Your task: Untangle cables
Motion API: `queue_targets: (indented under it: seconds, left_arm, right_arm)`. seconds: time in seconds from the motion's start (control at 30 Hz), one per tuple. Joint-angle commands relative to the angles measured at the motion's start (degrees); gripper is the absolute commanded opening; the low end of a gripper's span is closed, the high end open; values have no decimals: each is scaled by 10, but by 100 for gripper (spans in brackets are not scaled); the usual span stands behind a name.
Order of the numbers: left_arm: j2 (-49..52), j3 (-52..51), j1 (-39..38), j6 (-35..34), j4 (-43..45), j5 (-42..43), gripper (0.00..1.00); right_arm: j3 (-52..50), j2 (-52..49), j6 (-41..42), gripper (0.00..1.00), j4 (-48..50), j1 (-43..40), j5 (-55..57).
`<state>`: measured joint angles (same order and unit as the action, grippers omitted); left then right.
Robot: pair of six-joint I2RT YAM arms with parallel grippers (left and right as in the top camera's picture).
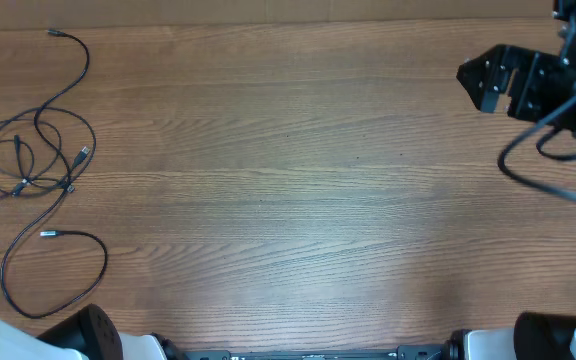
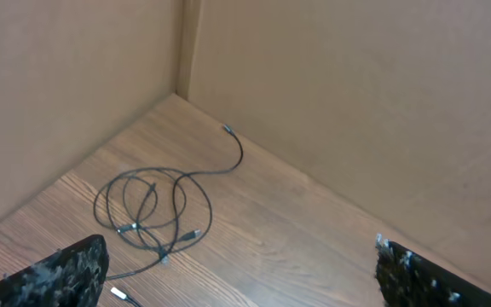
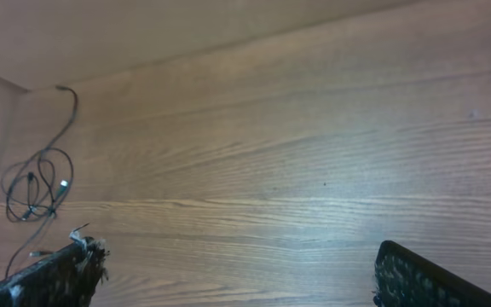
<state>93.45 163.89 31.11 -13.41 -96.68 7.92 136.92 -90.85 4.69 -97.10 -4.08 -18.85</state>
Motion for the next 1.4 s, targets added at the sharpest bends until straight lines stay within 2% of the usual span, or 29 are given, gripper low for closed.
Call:
queue_targets:
  seconds: [0.0,0.17,0.3,0.37,0.43,0.6,0.67,0.7,0.73,0.8,1.0,1.07,1.23,1.37]
  left_arm:
    - [18,-6,0,-5,-1,7,100]
    - [18,-6,0,-5,-1,7,100]
    - [18,-6,0,-5,-1,7,99]
    - [18,-6,0,-5,-1,7,100]
    - [18,-6,0,-5,-1,7,100]
    - [18,-6,0,-5,-1,7,100]
    - [18,-6,-1,-5,-1,7,100]
    - [18,-6,0,-5,-1,7,100]
    - [18,-6,0,-5,-1,7,99]
    - [18,-6,0,-5,-1,7,100]
    - [18,-6,0,-5,-1,7,100]
    - [18,-6,0,-5,-1,7,100]
    - [18,-6,0,-5,-1,7,100]
    - [18,-6,0,-5,-1,7,100]
  right_arm:
    - [12,37,-1,100,1,4,-56]
    - [11,40,-1,100,1,4,-67]
    - [2,36,-3,100,5,3,11]
    - [-43,54,-3,100,69,4,65]
    - [-177,113,-19,100,222,4,77]
    - [-519,280,-23,100,517,5,85]
    - [-649,345,-22,100,620,5,112]
    - [-671,356,-22,100,639,5,116]
    - [-775,409,-22,100,726,5,128]
    - [-886,466,-22,100,816,5,129]
    - [-1146,632,-22,100,990,6,128]
    - [-1201,677,-22,100,1020,12,129]
    - [-1316,800,-22,100,1049,38,129]
    - [-1361,850,-22,100,1049,39,129]
